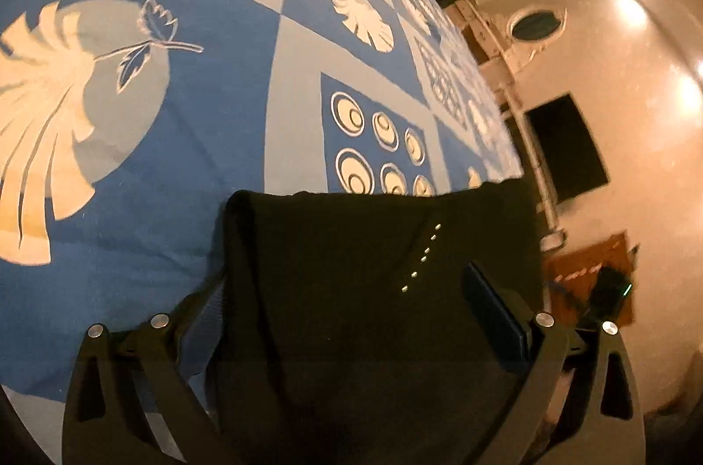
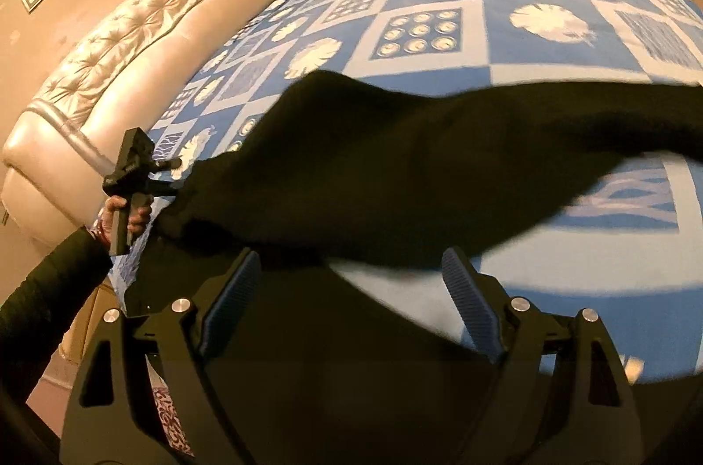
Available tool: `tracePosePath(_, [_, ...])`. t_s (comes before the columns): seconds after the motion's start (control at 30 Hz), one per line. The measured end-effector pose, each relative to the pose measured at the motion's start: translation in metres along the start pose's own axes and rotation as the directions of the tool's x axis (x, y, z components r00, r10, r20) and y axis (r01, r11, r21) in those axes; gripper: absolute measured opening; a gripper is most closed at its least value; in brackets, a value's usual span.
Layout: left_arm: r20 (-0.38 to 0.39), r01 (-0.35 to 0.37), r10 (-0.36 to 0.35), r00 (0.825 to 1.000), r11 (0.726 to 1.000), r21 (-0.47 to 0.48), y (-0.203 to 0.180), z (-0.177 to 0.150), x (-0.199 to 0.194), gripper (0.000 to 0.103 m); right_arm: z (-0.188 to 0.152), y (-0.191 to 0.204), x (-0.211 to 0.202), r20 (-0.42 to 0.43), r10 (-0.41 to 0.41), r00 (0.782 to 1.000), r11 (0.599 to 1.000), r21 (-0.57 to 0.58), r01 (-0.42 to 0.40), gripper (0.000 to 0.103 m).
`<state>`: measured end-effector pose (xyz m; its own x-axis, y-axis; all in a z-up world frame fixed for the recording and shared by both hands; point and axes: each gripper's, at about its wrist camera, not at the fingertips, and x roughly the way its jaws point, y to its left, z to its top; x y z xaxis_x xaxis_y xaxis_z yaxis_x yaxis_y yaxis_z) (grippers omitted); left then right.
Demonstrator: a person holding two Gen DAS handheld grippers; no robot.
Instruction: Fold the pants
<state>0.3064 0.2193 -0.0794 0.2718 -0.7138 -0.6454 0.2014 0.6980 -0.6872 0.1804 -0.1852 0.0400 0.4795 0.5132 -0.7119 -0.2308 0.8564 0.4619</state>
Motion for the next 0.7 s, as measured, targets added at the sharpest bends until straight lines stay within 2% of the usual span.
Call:
tracePosePath(0.03, [-0.006, -0.019, 0.019, 1.0, 1.0, 0.011, 0.0, 0.0, 0.001, 0.093, 0.009, -0.002, 0.004, -0.01, 0.016, 1.0, 1.0, -0.008, -0.016, 0.085])
tracePosePath(0.07, [-0.01, -0.046, 0.046, 0.999, 0.999, 0.018, 0.0, 0.0, 0.001, 0.084, 0.022, -0.004, 0.01, -0.017, 0.027, 0.999, 0.999, -0.018, -0.027, 0.085])
tracePosePath(0.1, [-0.014, -0.073, 0.073, 0.997, 0.997, 0.022, 0.002, 0.0, 0.0, 0.071, 0.033, -0.005, 0.013, -0.016, 0.034, 0.999, 0.999, -0.024, -0.035, 0.085])
tracePosePath(0.13, [-0.018, -0.097, 0.098, 0.995, 0.995, 0.022, 0.004, 0.0, -0.002, 0.064, 0.047, -0.006, 0.018, -0.02, 0.063, 0.998, 0.997, -0.033, -0.063, 0.085])
tracePosePath(0.2, [-0.027, -0.151, 0.151, 0.988, 0.988, 0.007, 0.012, 0.001, -0.006, 0.031, 0.081, -0.003, 0.032, -0.035, 0.109, 0.993, 0.991, -0.079, -0.112, 0.085])
tracePosePath(0.23, [-0.032, -0.164, 0.163, 0.986, 0.987, -0.003, 0.016, 0.001, -0.007, 0.026, 0.097, 0.001, 0.038, -0.035, 0.117, 0.993, 0.987, -0.111, -0.12, 0.085])
tracePosePath(0.3, [-0.031, -0.153, 0.152, 0.988, 0.988, -0.023, 0.022, 0.0, -0.009, 0.024, 0.123, 0.006, 0.058, -0.102, 0.205, 0.973, 0.966, -0.141, -0.218, 0.085])
tracePosePath(0.47, [-0.036, -0.196, 0.196, 0.98, 0.981, 0.001, 0.015, 0.003, -0.004, 0.02, 0.169, 0.009, 0.111, -0.218, 0.196, 0.956, 0.95, -0.201, -0.24, 0.085])
tracePosePath(0.53, [-0.043, -0.187, 0.187, 0.981, 0.982, 0.007, 0.012, 0.006, -0.003, 0.015, 0.176, 0.005, 0.129, -0.266, 0.218, 0.939, 0.948, -0.173, -0.269, 0.085])
tracePosePath(0.57, [-0.047, -0.186, 0.186, 0.981, 0.982, 0.012, 0.011, 0.006, -0.002, 0.015, 0.179, 0.003, 0.141, -0.297, 0.242, 0.924, 0.944, -0.149, -0.296, 0.085])
tracePosePath(0.7, [-0.06, -0.158, 0.157, 0.986, 0.987, -0.009, 0.014, 0.009, 0.001, 0.015, 0.177, 0.002, 0.163, -0.374, 0.274, 0.886, 0.932, -0.125, -0.341, 0.085])
